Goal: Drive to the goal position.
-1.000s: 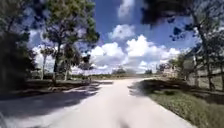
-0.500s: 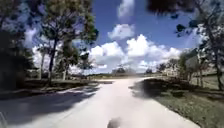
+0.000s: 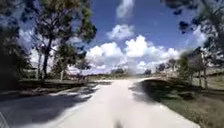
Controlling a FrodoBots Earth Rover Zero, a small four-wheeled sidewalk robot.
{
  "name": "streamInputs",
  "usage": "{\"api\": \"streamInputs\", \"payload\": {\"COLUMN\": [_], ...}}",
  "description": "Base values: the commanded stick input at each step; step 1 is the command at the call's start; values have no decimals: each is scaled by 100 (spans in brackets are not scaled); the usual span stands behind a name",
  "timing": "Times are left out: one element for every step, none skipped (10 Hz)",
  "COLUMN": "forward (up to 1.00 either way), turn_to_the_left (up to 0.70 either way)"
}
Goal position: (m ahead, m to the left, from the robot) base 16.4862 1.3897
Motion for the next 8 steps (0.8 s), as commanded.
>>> {"api": "streamInputs", "payload": {"forward": [70,70,70,70,70,70,70,70], "turn_to_the_left": [0,0,0,0,0,0,0,0]}}
